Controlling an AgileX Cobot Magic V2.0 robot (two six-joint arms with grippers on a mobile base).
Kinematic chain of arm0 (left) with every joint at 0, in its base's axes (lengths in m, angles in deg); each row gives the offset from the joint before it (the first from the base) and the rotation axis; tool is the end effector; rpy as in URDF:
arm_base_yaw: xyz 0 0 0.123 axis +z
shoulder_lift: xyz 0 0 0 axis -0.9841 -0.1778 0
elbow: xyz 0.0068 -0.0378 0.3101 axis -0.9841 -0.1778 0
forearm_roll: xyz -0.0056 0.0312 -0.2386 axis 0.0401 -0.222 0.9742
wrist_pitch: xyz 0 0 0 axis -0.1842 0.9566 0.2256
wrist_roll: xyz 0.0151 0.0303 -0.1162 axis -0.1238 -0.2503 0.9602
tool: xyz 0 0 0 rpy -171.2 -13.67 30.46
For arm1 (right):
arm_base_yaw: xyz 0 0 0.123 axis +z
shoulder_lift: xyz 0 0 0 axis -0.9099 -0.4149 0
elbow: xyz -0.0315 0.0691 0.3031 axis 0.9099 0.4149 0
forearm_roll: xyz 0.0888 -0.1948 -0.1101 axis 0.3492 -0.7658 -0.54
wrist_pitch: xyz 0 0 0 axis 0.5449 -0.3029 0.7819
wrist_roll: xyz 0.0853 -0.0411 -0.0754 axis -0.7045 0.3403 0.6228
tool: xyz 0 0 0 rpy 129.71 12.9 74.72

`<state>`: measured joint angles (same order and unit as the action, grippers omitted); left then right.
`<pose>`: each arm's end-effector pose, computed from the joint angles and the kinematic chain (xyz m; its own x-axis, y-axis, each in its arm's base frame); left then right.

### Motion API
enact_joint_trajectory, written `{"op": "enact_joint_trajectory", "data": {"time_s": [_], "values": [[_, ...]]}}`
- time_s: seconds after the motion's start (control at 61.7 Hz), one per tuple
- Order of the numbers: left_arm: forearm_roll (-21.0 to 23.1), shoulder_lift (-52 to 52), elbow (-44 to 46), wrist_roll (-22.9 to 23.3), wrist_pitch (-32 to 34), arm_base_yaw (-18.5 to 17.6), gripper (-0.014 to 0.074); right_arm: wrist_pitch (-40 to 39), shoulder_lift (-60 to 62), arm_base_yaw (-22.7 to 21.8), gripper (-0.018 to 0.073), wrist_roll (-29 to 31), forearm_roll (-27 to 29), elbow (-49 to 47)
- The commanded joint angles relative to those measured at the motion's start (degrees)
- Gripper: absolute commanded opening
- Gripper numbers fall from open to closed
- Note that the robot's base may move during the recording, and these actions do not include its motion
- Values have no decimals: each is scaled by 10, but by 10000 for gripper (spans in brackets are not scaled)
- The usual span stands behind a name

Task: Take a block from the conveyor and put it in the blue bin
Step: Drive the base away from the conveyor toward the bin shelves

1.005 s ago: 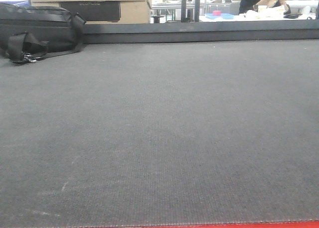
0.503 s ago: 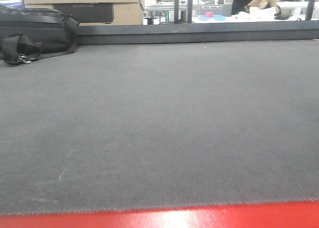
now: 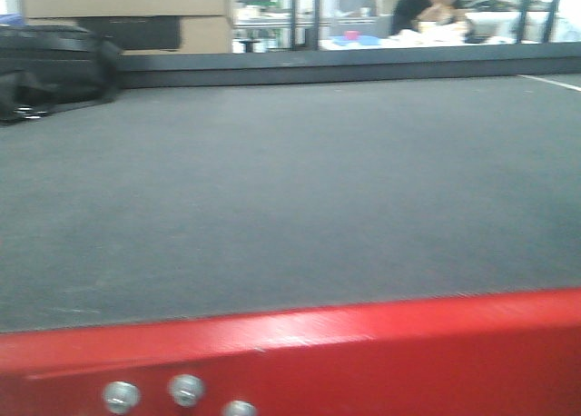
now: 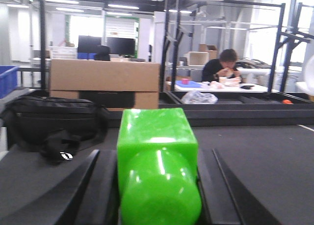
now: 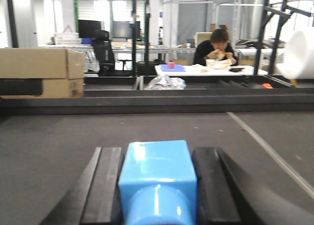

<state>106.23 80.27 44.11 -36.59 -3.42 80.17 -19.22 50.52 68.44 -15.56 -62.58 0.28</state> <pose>0.0351 -0.0077 0.3404 0.1529 -0.0268 -0.9879 0.0616 0.9979 -0.0176 0.0598 0.0058 0.3602 0.0715 0.0470 -0.9963 -0.0774 0.9961 0.0414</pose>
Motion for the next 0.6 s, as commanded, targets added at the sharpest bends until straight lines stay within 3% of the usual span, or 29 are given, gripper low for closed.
{"op": "enact_joint_trajectory", "data": {"time_s": [0.0, 0.584], "values": [[4, 7, 0, -1, 8, -3, -111, -9, 2, 1, -162, 1, -4, -5], [4, 12, 0, -1, 8, -3, -111, -9, 2, 1, -162, 1, -4, -5]]}}
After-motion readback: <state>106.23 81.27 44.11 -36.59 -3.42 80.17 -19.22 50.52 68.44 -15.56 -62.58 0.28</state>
